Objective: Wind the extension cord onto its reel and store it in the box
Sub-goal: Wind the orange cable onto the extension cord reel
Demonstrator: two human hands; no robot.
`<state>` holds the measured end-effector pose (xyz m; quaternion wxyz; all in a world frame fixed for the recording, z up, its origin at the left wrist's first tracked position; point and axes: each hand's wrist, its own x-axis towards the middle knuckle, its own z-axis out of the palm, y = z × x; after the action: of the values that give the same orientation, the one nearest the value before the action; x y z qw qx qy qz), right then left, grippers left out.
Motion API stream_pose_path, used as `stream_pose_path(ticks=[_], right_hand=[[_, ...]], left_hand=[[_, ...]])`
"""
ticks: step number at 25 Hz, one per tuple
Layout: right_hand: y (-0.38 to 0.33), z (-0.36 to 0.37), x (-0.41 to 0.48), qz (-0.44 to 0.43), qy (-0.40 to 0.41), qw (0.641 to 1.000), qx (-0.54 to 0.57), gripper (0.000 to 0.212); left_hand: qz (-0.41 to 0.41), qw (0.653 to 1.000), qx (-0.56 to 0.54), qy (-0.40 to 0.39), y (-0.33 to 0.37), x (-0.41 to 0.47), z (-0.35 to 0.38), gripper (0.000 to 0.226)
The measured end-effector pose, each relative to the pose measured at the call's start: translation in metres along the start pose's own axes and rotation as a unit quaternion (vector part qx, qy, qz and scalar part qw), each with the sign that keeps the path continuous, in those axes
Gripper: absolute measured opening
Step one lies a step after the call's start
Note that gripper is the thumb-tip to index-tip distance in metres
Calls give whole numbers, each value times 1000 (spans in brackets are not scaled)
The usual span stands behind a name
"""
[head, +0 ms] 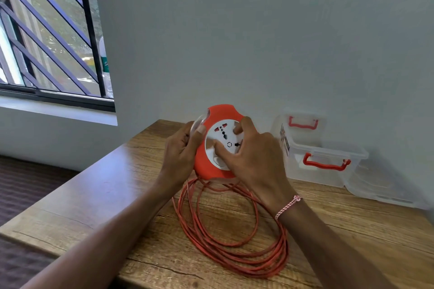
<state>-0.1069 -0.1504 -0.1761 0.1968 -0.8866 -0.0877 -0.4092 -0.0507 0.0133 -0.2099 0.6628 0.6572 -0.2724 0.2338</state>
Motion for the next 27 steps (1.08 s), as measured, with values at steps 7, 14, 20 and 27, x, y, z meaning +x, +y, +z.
stream_pose_path(ticks=[7, 14, 20, 27], right_hand=[[24, -22, 7, -253, -99, 943, -192, 61], [28, -26, 10, -311, -71, 914, -249, 68], [21, -12, 3, -234, -29, 958, -165, 65], [-3, 11, -2, 177, -21, 965, 191, 52]], left_hand=[[2, 1000, 7, 7, -2, 3, -6, 24], [-10, 1000, -2, -9, -2, 2, -7, 29], [-1, 1000, 8, 11, -2, 2, -5, 25], [25, 999, 38, 30, 0, -2, 4, 29]])
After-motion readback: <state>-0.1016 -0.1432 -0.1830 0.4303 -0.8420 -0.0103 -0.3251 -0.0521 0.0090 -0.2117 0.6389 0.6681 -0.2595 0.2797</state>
